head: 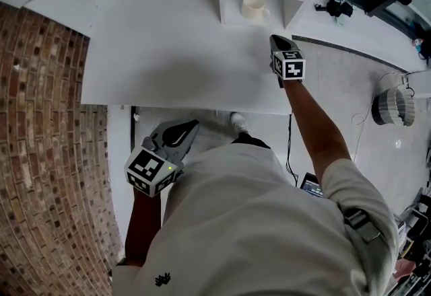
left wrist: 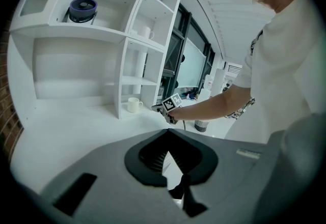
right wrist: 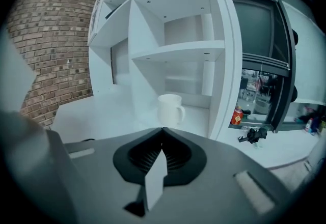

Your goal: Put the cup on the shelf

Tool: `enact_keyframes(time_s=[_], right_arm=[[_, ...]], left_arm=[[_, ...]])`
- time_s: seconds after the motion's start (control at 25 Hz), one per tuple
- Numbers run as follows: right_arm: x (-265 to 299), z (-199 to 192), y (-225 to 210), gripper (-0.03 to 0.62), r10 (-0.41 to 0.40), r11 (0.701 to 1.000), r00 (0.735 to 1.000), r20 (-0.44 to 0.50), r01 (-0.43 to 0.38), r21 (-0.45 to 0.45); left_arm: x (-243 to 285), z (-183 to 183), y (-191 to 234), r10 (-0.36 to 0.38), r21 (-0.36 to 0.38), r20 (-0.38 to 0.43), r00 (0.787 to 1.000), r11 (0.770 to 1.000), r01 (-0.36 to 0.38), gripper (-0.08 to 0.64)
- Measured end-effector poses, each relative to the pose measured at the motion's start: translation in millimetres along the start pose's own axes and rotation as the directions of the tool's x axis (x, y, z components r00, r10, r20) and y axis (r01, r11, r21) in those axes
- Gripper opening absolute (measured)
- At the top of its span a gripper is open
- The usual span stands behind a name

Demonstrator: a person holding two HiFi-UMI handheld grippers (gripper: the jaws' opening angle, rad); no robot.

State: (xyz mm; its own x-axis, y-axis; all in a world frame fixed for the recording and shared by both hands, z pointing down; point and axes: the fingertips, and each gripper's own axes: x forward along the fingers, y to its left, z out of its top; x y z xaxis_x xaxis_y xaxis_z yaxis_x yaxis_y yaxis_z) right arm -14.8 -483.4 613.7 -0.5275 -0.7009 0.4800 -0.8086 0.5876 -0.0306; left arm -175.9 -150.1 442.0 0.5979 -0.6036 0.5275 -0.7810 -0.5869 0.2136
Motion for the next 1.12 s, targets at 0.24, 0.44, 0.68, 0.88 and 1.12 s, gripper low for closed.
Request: enact_keyframes(time_s=[0.24,0.44,0.68,0.88,1.12], right_arm=[[-28.9,-13.3,25.2,0.011,0.002,1.000,1.000,-0.001,-0.002,0.004],[-57.4,-23.4,51.5,0.010,0.010,1.000,1.000,-0.006,-0.010,0.012],[-93.0,-35.2,85.0,0.010,0.030,1.000,1.000,-0.005,-0.030,0.005],[-122.5,-45.1,109.8,0.011,0.051,0.999,0.999,0.002,-0.051,0.007],[-161.8,-59.1,136.0,0.011,0.085,0.996,0.996,0.003,-0.085,0.016]], left_arm=[[-19.2,-10.8,-11.5,-0.014,-0.023,0.047,0.999,1.000,0.015,0.006],[-36.9,-24.7,-26.1,-0.040,-0.008,0.056,0.998,0.999,0.041,0.006],[-55.3,-46.5,-44.2,-0.067,-0.002,0.056,0.996,0.998,0.067,0.006],[-71.0,-64.2,-58.2,-0.083,0.003,0.051,0.995,0.997,0.083,0.006],[-84.7,-79.8,-76.8,-0.094,0.009,0.050,0.994,0.996,0.094,0.006]])
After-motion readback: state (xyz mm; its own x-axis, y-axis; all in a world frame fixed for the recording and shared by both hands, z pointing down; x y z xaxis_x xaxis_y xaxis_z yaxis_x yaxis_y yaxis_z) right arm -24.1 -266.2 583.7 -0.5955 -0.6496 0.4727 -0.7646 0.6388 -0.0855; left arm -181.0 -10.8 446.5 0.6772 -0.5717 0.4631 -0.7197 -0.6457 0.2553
